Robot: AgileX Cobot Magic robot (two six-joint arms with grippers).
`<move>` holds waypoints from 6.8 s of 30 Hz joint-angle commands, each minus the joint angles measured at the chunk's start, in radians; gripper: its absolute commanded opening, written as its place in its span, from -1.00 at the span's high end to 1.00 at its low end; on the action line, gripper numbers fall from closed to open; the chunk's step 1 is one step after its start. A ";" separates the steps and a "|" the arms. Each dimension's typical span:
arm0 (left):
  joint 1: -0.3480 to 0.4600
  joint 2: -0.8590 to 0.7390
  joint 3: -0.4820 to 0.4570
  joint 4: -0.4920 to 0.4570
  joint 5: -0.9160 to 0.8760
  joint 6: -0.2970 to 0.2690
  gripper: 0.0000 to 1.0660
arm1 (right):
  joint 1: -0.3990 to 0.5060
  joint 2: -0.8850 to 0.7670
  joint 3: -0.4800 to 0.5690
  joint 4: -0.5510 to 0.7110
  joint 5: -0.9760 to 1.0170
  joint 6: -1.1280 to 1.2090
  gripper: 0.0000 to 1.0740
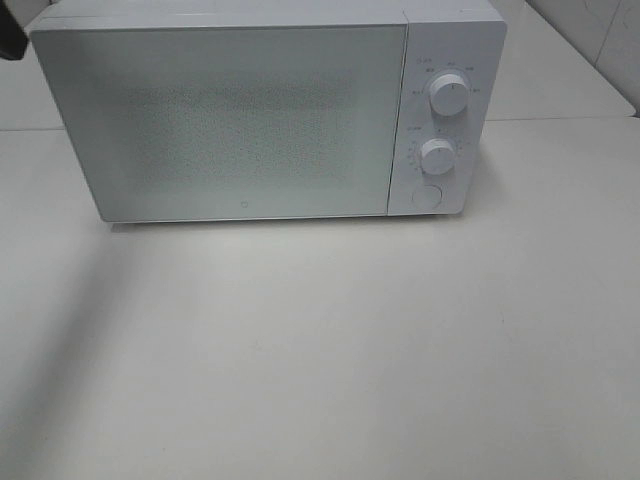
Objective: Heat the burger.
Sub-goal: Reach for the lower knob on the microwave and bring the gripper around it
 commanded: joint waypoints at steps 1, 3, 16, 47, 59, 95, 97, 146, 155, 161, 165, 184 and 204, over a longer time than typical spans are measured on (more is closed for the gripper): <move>0.038 -0.045 0.046 -0.010 0.007 -0.026 1.00 | -0.002 -0.030 0.000 0.004 -0.007 -0.008 0.05; 0.056 -0.118 0.113 -0.001 0.014 -0.028 1.00 | -0.002 -0.030 0.000 0.004 -0.007 -0.008 0.05; 0.056 -0.584 0.386 0.004 0.013 -0.028 1.00 | -0.002 -0.030 0.000 0.004 -0.007 -0.008 0.05; 0.056 -1.448 0.747 0.004 0.213 -0.018 1.00 | -0.002 -0.030 0.000 0.004 -0.007 -0.008 0.05; 0.056 -1.564 0.851 0.013 0.224 -0.019 1.00 | -0.002 -0.029 0.000 0.003 -0.007 -0.007 0.05; 0.056 -1.561 0.894 0.060 0.101 -0.025 1.00 | -0.002 0.380 0.005 -0.001 -0.646 0.000 0.05; 0.056 -1.561 0.894 0.060 0.101 -0.025 1.00 | -0.002 0.401 0.005 -0.001 -0.675 0.000 0.05; 0.056 -1.561 0.894 0.060 0.101 -0.025 1.00 | 0.290 1.504 0.004 0.204 -1.735 -0.098 -0.29; 0.056 -1.561 0.894 0.060 0.101 -0.025 1.00 | 0.417 1.688 0.004 0.419 -1.962 -0.228 -0.23; 0.056 -1.561 0.894 0.060 0.101 -0.025 1.00 | 0.417 1.789 0.004 0.419 -2.058 -0.159 -0.23; 0.056 -1.561 0.894 0.060 0.101 -0.025 1.00 | 0.417 1.830 0.003 0.419 -2.123 -0.155 -0.23; 0.056 -1.561 0.894 0.060 0.101 -0.025 1.00 | 0.414 1.997 -0.151 0.427 -2.173 -0.223 -0.23; 0.056 -1.560 0.894 0.060 0.101 -0.025 1.00 | 0.414 2.025 -0.211 0.456 -2.206 -0.229 -0.23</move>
